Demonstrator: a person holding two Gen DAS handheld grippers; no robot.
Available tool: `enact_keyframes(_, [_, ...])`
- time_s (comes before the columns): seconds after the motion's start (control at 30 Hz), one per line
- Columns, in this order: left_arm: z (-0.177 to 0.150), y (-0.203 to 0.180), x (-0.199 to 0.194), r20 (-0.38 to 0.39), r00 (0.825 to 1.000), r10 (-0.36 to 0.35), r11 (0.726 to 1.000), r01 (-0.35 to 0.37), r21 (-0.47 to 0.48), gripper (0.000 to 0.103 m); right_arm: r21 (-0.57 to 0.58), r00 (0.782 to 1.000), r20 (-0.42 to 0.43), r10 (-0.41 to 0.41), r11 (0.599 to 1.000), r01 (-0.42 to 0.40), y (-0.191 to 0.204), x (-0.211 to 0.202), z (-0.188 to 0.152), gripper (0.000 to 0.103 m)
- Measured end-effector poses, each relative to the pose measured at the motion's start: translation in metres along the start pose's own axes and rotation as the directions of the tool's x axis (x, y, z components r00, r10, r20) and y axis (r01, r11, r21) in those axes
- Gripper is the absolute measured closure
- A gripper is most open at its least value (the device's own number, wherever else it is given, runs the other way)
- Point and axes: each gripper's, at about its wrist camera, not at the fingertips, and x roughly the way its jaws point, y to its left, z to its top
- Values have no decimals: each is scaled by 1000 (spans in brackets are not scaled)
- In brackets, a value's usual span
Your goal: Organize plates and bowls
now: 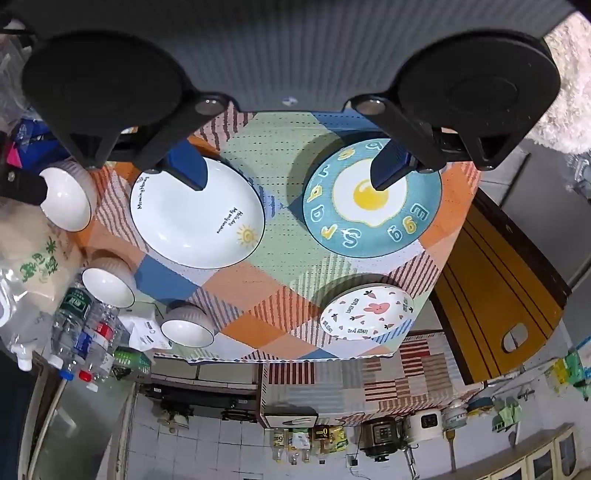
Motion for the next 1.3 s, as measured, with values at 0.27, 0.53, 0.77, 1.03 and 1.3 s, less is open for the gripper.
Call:
enact_keyframes(0.27, [-2, 7, 5, 1, 999, -36, 999, 36, -18, 7, -28, 999, 5, -37, 999, 37, 10, -1, -2, 1])
enact_keyframes(0.53, [-2, 12, 5, 9, 1000, -27, 999, 27, -34, 7, -20, 999, -21, -34, 999, 34, 1, 9, -4, 1])
enact_keyframes(0.77, [-5, 9, 3, 8, 999, -47, 999, 47, -13, 7, -21, 998, -31, -50, 999, 49, 3, 10, -7, 1])
enact_keyframes(1.03, [-6, 12, 7, -10, 999, -48, 998, 48, -31, 7, -20, 997, -46, -58, 998, 58, 3, 14, -8, 1])
enact_keyframes(1.3, [-7, 11, 10, -21, 998, -50, 998, 50, -34, 7, -15, 997, -55, -59, 998, 58, 2, 16, -10, 1])
